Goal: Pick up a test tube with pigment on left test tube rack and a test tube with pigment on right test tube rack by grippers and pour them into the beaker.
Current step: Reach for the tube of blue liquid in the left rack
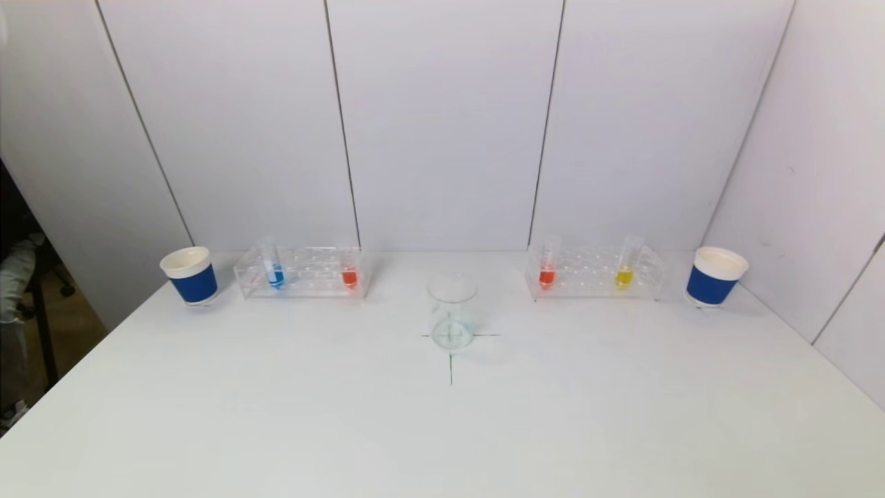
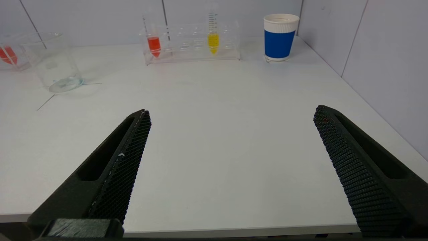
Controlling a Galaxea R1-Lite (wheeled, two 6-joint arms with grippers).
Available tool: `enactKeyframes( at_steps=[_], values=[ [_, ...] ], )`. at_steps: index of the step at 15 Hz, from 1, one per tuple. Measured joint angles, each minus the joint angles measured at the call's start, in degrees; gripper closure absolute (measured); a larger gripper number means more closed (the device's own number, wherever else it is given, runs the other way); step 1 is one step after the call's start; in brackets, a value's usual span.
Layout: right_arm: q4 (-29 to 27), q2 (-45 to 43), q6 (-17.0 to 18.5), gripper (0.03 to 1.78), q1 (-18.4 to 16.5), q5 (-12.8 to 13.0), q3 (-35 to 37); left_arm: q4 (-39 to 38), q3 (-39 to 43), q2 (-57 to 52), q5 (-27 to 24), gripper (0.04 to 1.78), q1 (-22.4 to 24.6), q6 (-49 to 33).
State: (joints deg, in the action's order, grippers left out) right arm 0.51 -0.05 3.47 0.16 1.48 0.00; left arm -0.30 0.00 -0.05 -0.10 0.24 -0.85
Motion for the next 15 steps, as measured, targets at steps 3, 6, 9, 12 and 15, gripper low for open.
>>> enactKeyframes(
  at_steps=[3, 6, 9, 12, 15],
  values=[
    [0.00, 0.00, 0.00, 0.04, 0.00, 0.01, 0.00, -0.02, 0.00, 0.00, 0.00, 0.05, -0.02, 0.00],
    [0.00, 0.00, 0.02, 0.04, 0.00, 0.00, 0.00, -0.02, 0.00, 0.00, 0.02, 0.05, 0.00, 0.00],
    [0.00, 0.00, 0.02, 0.04, 0.00, 0.00, 0.00, 0.00, 0.00, 0.00, 0.00, 0.05, 0.00, 0.01],
    [0.00, 0.00, 0.02, 0.04, 0.00, -0.02, 0.00, 0.00, 0.00, 0.00, 0.02, 0.05, 0.00, 0.00],
    [0.00, 0.00, 0.02, 0.04, 0.00, 0.00, 0.00, 0.00, 0.00, 0.00, 0.02, 0.05, -0.02, 0.04]
  ],
)
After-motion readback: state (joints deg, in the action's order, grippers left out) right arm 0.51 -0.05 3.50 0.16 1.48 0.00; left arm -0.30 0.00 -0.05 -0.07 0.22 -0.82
